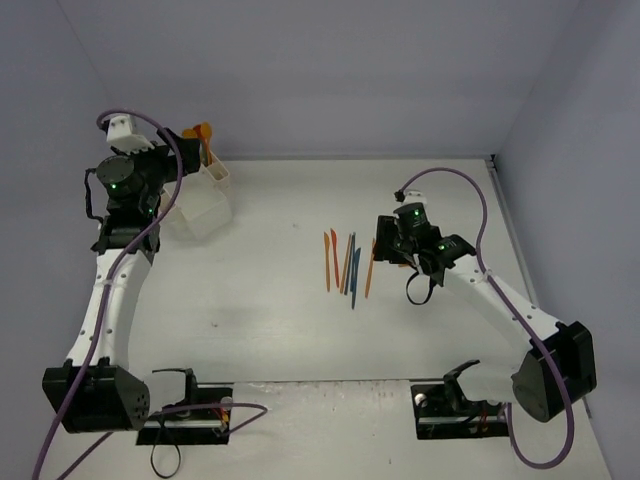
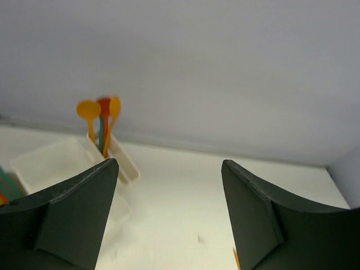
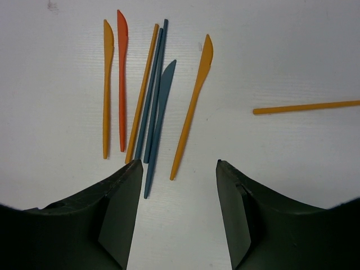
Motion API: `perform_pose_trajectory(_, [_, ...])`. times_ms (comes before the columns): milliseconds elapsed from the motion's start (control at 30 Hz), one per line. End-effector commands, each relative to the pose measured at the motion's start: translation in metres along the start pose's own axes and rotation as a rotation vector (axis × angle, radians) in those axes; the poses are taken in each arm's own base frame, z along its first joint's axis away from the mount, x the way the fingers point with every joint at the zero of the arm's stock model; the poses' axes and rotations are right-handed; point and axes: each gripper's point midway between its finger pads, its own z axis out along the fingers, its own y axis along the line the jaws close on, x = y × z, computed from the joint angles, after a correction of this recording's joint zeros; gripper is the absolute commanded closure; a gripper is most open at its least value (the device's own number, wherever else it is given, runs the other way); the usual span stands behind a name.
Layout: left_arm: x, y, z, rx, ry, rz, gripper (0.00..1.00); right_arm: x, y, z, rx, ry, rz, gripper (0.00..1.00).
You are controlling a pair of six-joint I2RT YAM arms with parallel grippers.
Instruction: Sort the eating utensils into containers
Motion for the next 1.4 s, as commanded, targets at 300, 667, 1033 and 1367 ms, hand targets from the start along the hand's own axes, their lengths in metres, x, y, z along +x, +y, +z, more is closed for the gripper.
perform_pose_trajectory(300, [0.108,-0.009,-0.130,-0.099,0.526,0.064,0.21,0.033,-0.020,0.038,0.132,0.088,0.104,0.49])
perform_pose_trajectory(667, [0.147,-0.019,-0.163,-0.061,0.652,-0.024,0.15,0.059,-0.024,0.083,0.215,0.180,0.163,0.57])
perform_pose_trajectory(1033, [0.149,-0.033,-0.166,-0.013,0.665,-0.056,0.15,0.065,-0.010,0.101,0.237,0.180,0.160,0.63])
perform_pose_trajectory(1367, [0.153,-0.038,-0.168,0.007,0.683,-0.071,0.15,0.048,-0.019,0.089,0.299,0.080,0.233,0.64])
